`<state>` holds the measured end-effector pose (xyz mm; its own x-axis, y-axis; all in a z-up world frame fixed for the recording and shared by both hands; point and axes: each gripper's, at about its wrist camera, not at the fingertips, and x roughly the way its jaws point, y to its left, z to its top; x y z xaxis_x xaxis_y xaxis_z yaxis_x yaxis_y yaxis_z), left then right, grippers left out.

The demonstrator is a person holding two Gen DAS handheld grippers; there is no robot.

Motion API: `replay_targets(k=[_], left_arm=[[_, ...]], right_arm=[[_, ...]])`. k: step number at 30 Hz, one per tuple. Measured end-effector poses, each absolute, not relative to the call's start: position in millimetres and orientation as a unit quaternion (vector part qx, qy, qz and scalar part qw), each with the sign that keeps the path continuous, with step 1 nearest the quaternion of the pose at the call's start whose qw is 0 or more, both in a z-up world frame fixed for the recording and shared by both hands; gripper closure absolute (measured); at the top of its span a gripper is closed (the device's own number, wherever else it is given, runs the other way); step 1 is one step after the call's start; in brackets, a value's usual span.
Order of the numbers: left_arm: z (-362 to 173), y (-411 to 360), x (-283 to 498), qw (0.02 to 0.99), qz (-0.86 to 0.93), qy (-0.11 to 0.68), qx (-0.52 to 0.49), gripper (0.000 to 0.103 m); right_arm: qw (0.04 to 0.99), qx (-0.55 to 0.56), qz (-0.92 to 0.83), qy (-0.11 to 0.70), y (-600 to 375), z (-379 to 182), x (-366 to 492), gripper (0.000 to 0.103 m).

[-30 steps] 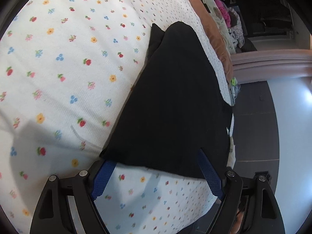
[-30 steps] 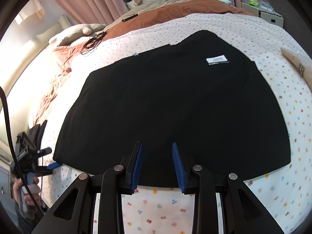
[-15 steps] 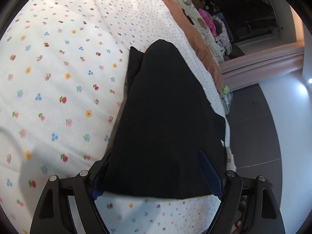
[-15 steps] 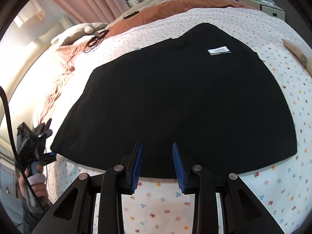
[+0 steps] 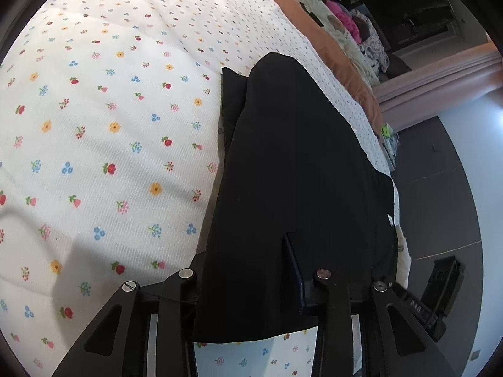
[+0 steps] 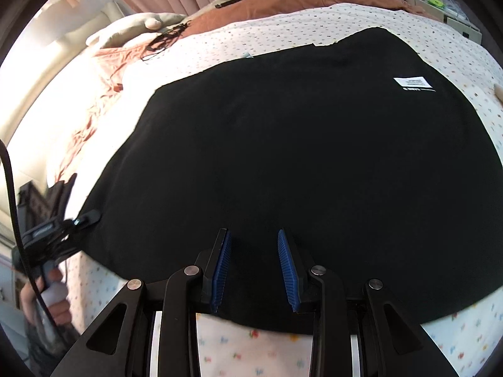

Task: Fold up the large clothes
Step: 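Grasp the folded shirt edge with the left tool while the right tool pinches the opposite edge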

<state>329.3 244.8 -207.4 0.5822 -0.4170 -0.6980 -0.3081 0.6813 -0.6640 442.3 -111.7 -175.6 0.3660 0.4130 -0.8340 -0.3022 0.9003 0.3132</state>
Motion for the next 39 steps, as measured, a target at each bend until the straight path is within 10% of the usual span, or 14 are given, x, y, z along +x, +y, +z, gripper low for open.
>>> replay_targets(k=[39], left_arm=[[-214,238,330,0.789,-0.013,0.476,-0.388,0.067]], right_arm=[[0.834,0.041,0.132,0.534,-56,-195,661,0.090]])
